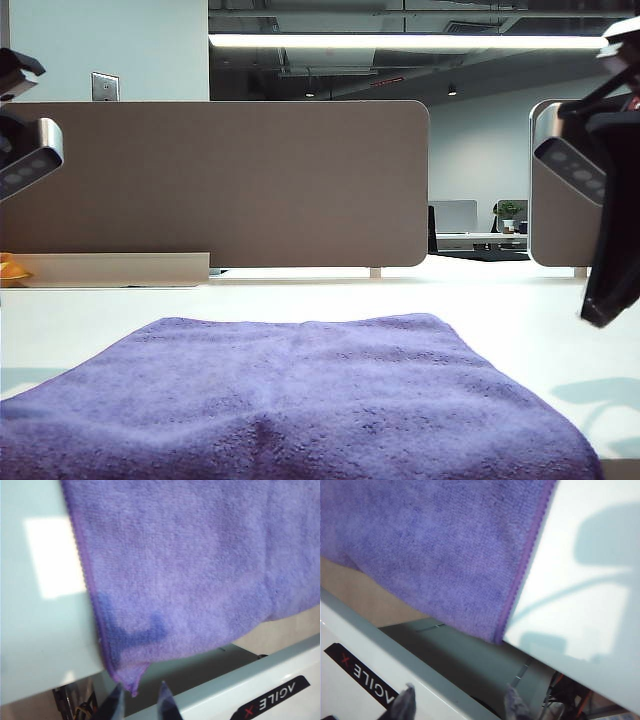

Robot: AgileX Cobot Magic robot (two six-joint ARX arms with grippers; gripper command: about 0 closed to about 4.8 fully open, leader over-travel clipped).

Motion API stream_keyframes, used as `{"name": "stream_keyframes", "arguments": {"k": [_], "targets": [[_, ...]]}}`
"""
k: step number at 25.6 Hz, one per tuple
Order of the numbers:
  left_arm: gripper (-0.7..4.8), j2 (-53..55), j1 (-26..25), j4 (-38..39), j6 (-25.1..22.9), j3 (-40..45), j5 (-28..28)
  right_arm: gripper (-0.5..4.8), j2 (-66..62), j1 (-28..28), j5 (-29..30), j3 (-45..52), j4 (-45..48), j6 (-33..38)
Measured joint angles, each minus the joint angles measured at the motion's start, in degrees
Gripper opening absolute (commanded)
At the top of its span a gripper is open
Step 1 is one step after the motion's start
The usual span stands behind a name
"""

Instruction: Fold the bottom of the cloth upward, then fold it vertically to form a square shape.

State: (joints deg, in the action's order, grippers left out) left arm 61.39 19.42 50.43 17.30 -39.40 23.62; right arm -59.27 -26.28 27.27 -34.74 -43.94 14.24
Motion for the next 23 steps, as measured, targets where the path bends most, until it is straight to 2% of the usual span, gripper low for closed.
{"name": "stream_keyframes", "arguments": {"k": [3, 7, 11, 15, 23], "targets": [[0.94, 0.0, 0.0, 0.4, 0.2, 0.0, -0.6, 2.35, -2.4, 0.0, 2.3, 0.0, 1.6, 0.6], [0.96, 0.0, 0.0, 0.7, 0.2, 0.0, -0.9, 2.35, -5.0, 0.0, 2.4, 0.0, 2.8, 0.8], [1.53, 0.0, 0.0, -0.1, 0.4, 3.3, -1.6, 2.35, -8.9, 0.0, 2.5, 0.0, 4.0, 0.8], [1.54, 0.1, 0.0, 0.1, 1.4, 6.0, -1.1, 2.35, -10.7, 0.0, 3.7, 0.0, 4.2, 0.8], [1.54, 0.1, 0.0, -1.6, 4.9, 5.9, -0.7, 2.35, -11.3, 0.0, 4.1, 0.0, 4.1, 0.8]]}}
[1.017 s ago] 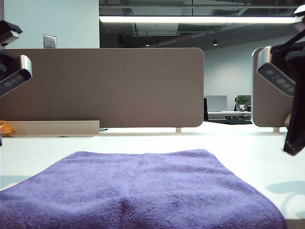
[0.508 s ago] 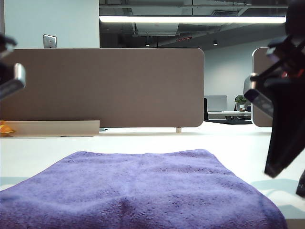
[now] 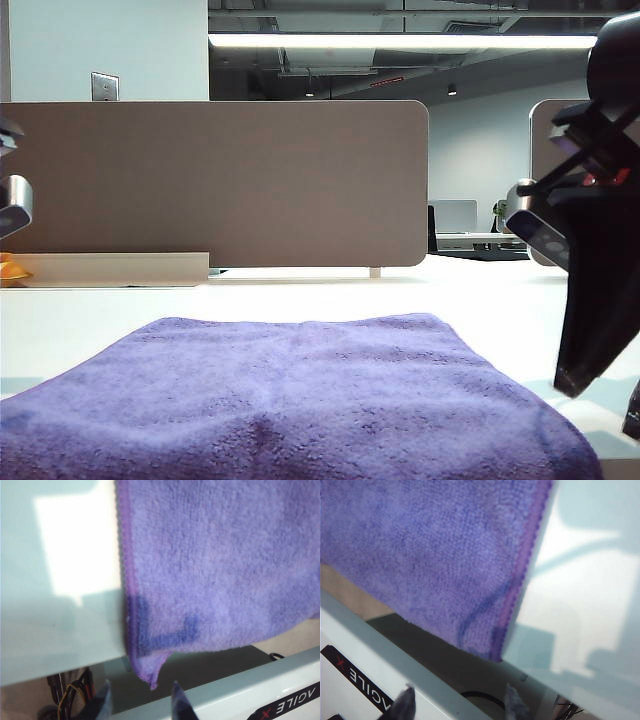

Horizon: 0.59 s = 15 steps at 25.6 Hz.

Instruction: Fold the bottom of the cloth upward, then fold it vertically to form a square shape.

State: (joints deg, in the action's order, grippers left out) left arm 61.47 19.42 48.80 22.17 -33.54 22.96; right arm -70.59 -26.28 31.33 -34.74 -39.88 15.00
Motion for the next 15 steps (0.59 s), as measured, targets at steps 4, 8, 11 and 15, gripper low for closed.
{"name": "stream_keyframes", "arguments": {"k": [4, 8, 11, 15], "targets": [[1.54, 0.7, 0.0, -0.5, 0.6, 0.0, 0.0, 2.35, 0.0, 0.0, 0.0, 0.0, 0.2, 0.0], [1.54, 3.1, 0.0, -1.1, 0.6, 0.0, 0.0, 2.35, 0.0, 0.0, 0.0, 0.0, 0.6, 0.2], [1.54, 6.3, 0.0, -1.2, 0.6, 0.1, 0.0, 2.35, -1.0, 0.0, 0.1, 0.0, 0.6, 0.4], [1.54, 7.5, 0.0, -1.4, 0.6, 0.1, 0.0, 2.35, -2.0, 0.0, 0.2, 0.0, 0.8, 0.4]]}}
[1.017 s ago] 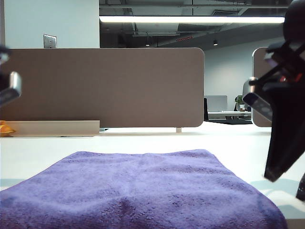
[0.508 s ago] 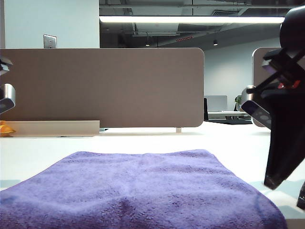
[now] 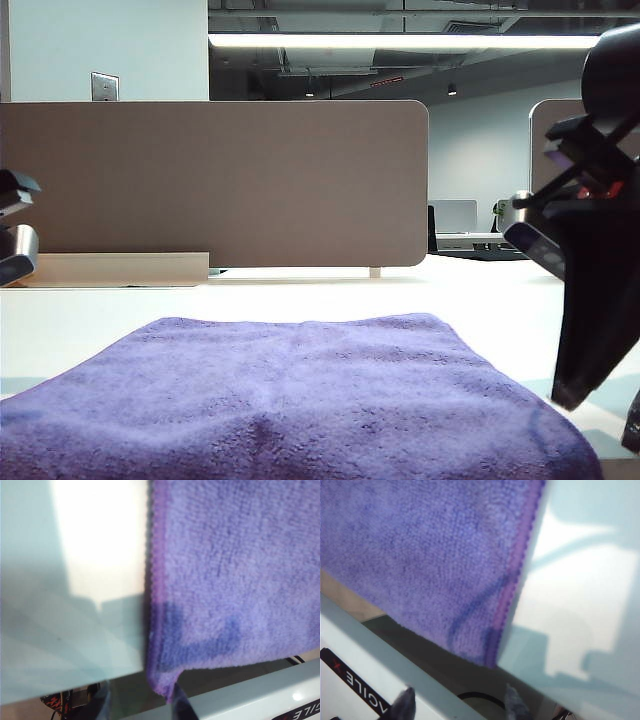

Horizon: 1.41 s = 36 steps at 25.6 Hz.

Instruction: Fold the bottom of the cloth upward, then fold it vertically to form a square shape.

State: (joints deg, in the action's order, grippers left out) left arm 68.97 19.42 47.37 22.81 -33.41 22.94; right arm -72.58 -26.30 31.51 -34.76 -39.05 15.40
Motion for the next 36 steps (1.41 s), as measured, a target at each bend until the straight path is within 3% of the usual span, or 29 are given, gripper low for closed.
{"name": "stream_keyframes", "arguments": {"k": [14, 33, 36], "targets": [[1.53, 0.1, 0.0, -2.9, 0.1, 2.8, 3.6, 2.35, -1.9, 0.0, 1.5, 0.0, 1.2, 0.0], [1.51, 1.8, 0.0, -8.2, 4.3, 3.9, 5.5, 2.35, -1.9, 0.0, 1.5, 0.0, 7.6, 3.1], [0.85, 1.8, 0.0, -8.6, 4.3, 4.0, 5.9, 2.34, -1.9, 0.0, 1.5, 0.0, 7.6, 3.3]]}}
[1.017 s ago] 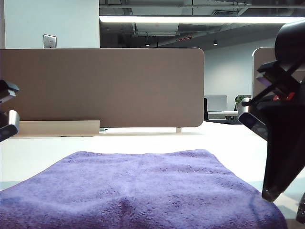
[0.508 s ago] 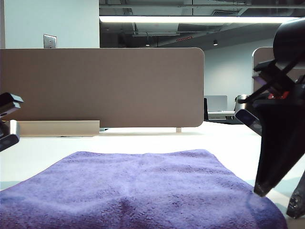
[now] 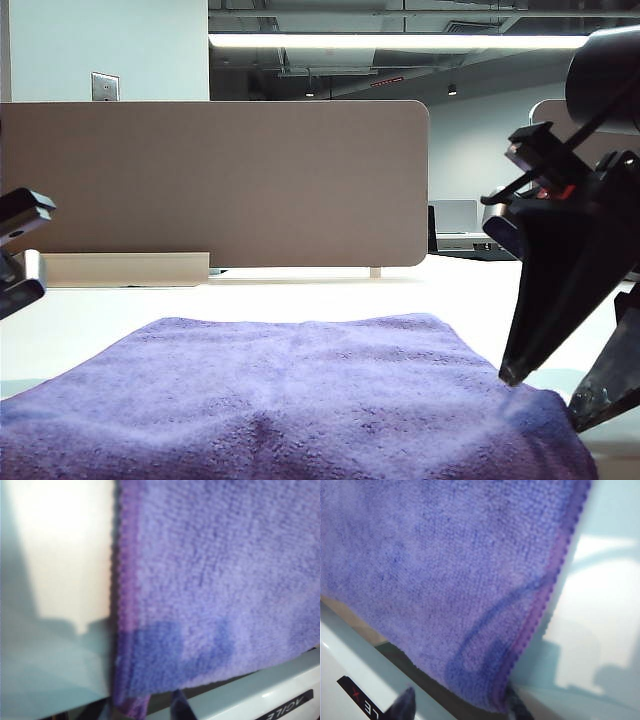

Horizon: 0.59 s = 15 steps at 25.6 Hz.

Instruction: Fold the bottom of the cloth upward, then fold it vertically to form a square shape.

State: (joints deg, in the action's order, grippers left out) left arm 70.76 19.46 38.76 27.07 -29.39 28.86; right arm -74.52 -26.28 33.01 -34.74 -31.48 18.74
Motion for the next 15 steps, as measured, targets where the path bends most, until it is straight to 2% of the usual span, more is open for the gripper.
{"name": "stream_keyframes", "arguments": {"k": [1, 4, 7, 9, 15], "targets": [[0.46, 0.0, 0.0, -0.2, 0.0, 0.0, 0.2, 2.35, 0.0, 0.0, 0.0, 0.0, 0.0, 0.2], [0.20, 0.0, 0.0, -0.7, 0.0, 0.0, 1.3, 2.35, 0.0, 0.0, 0.1, 0.0, 0.0, 0.5], [0.20, 0.0, 0.0, -1.7, 0.0, 0.1, 2.8, 2.35, 0.0, 0.0, 0.4, 0.0, 0.0, 0.6], [0.20, 0.0, -0.1, -5.7, 0.0, -0.3, 3.1, 2.35, 0.0, 0.0, 1.2, 0.0, -0.1, 0.7], [0.20, 0.0, 0.0, -5.6, -0.1, -0.2, 5.2, 2.20, 0.0, 0.0, 0.5, 0.0, -0.5, 0.7]]}}
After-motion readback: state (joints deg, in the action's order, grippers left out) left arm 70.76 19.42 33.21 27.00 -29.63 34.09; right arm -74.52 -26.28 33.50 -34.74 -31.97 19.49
